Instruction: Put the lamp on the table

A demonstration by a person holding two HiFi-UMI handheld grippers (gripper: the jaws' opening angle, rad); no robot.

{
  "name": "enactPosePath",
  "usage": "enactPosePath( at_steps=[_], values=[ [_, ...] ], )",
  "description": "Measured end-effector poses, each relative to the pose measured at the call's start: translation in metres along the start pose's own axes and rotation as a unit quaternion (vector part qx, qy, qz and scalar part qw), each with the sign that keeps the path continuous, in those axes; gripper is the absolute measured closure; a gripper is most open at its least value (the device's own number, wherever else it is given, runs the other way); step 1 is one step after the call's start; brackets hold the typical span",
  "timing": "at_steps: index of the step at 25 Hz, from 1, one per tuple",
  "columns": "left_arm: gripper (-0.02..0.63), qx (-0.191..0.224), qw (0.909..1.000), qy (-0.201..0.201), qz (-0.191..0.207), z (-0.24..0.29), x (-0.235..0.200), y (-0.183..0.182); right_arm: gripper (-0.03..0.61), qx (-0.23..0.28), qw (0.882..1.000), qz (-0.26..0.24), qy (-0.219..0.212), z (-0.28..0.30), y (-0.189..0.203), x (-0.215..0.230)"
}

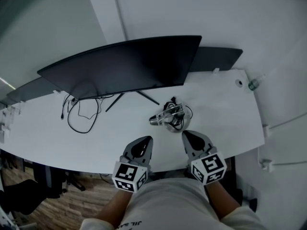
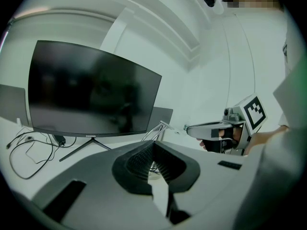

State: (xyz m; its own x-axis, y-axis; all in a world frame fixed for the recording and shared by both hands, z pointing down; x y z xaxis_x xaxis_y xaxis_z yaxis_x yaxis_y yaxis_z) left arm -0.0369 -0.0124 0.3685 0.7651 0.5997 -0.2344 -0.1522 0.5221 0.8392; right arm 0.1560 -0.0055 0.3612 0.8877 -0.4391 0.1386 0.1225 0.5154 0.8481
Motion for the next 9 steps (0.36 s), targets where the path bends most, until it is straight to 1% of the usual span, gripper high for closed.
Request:
enactPosePath(
  at_steps=[9],
  values=[
    [0.612,-0.014,0.9998,-0.003,-0.010,-0.0056,-0.0030,0.0087,0.548,-0.011,1.000,0.009,0.001,0.0032,0.0108,-0.0007]
  ],
)
Point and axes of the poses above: the fingertips, and each gripper's own axes: z forward along the fingers, x to its right, y out of its underside, the point moved 7 cm from there along -z, backward along the fingers, and after that the axes turned 10 degrees about -x, right-handed, at the moved point
